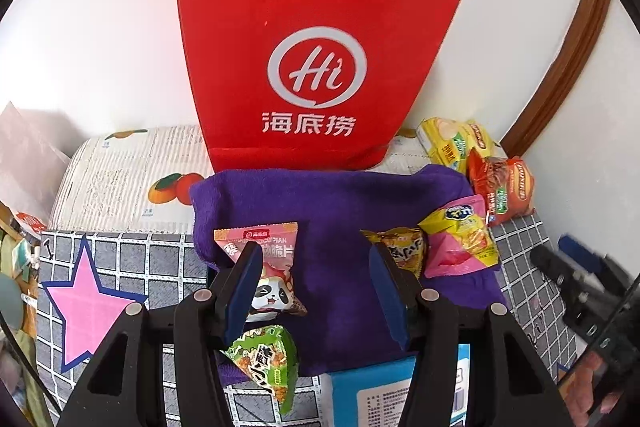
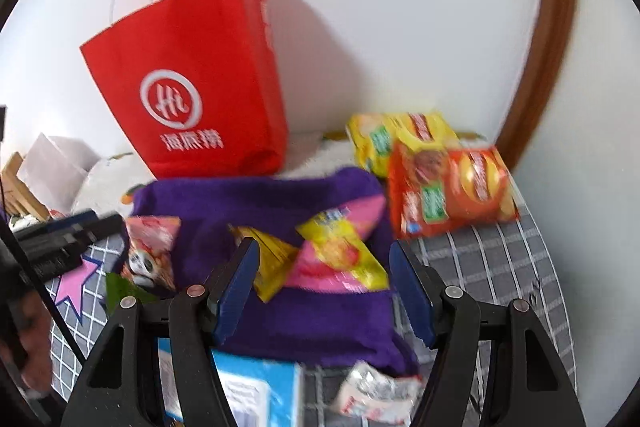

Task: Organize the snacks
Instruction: 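Grasp the red-gold pack with the left tool while the right tool grasps the white pack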

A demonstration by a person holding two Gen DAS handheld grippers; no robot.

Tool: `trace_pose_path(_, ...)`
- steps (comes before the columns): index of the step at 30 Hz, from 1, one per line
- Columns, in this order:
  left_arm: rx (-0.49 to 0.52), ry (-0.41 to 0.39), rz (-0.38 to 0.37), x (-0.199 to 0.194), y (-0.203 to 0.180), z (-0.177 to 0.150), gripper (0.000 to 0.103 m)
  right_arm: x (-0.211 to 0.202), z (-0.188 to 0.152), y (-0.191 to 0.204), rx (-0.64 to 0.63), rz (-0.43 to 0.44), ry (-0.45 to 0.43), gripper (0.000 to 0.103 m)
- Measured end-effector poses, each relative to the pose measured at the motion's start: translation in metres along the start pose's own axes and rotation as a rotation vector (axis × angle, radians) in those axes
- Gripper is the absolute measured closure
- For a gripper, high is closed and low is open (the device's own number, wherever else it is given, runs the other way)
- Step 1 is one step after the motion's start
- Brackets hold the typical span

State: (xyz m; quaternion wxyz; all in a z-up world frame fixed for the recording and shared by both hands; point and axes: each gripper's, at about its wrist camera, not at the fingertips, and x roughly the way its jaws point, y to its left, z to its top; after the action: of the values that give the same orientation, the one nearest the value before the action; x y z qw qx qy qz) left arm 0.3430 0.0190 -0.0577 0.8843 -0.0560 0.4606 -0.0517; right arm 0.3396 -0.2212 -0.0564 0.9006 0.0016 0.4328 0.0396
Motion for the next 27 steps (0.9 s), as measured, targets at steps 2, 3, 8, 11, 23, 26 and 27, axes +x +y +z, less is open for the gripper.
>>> trace_pose_path(2, 0.004, -0.013, -0.008, -0.005, -0.003, -0.001, 0.050, -0.001, -0.013, -0.014, 0.028, 0.004, 0.017, 0.036)
trace_pose_path(3, 0.007, -0.017, -0.010, -0.007, -0.005, -0.001, 0.050, -0.002, -0.022, -0.023, 0.040, -0.001, 0.029, 0.036)
trace_pose_path(8, 0.042, -0.047, -0.035, -0.023, -0.020, -0.006, 0.050, 0.002, -0.066, -0.054, 0.103, -0.022, 0.107, 0.036)
trace_pose_path(11, 0.063, -0.066, -0.037, -0.034, -0.029, -0.010, 0.050, 0.008, -0.093, -0.068, 0.141, -0.028, 0.145, 0.035)
trace_pose_path(23, 0.049, -0.069, 0.032, -0.061, 0.000, -0.057, 0.046, 0.053, -0.141, -0.076, 0.253, 0.059, 0.203, 0.030)
trace_pose_path(26, 0.013, -0.065, 0.059, -0.064, 0.022, -0.074, 0.046, 0.061, -0.141, -0.066, 0.246, 0.055, 0.184, 0.022)
trace_pose_path(27, 0.001, -0.060, 0.063, -0.064, 0.029, -0.080, 0.046, 0.063, -0.141, -0.062, 0.232, 0.038, 0.171, 0.021)
